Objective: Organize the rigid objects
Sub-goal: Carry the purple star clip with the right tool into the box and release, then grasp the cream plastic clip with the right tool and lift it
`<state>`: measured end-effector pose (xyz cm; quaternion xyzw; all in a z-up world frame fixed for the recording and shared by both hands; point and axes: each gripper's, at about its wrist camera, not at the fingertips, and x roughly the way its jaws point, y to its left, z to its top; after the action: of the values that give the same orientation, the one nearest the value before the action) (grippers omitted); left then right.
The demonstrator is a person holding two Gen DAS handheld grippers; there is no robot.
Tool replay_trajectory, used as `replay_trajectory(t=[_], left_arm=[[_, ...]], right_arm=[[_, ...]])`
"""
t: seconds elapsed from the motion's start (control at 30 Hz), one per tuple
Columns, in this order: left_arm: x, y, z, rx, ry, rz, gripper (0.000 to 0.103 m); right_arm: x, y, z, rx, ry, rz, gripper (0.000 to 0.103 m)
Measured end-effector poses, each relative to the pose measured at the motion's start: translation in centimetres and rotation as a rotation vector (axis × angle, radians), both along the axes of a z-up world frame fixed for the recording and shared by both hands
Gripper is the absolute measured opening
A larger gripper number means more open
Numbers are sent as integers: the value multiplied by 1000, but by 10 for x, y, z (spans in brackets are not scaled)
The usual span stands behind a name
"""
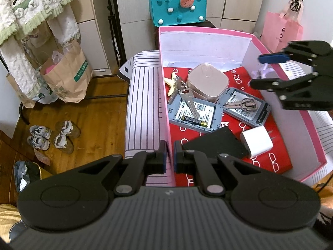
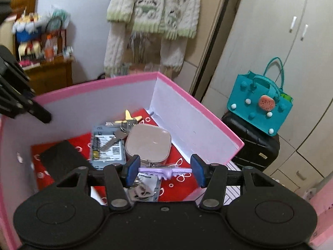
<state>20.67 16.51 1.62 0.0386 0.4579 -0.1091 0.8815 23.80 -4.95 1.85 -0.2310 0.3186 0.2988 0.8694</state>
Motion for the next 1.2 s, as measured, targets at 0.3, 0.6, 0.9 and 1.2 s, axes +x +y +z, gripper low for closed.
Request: replay_trajectory(t=[0.3, 0.6, 0.9, 1.2], left_arm=[[-1, 1, -1, -6, -6, 1, 6], [-2, 1, -3, -18, -12, 3, 6], [-3, 0, -3, -17, -10, 21, 6], [-3, -3, -2, -3, -4, 41, 6]], right_arm=[[8, -10, -1, 64, -25, -17, 74], [-11, -100, 29, 273, -124, -172, 77], [5, -199, -8, 369, 91, -449, 76], [13, -219, -67, 378, 111, -478, 73]])
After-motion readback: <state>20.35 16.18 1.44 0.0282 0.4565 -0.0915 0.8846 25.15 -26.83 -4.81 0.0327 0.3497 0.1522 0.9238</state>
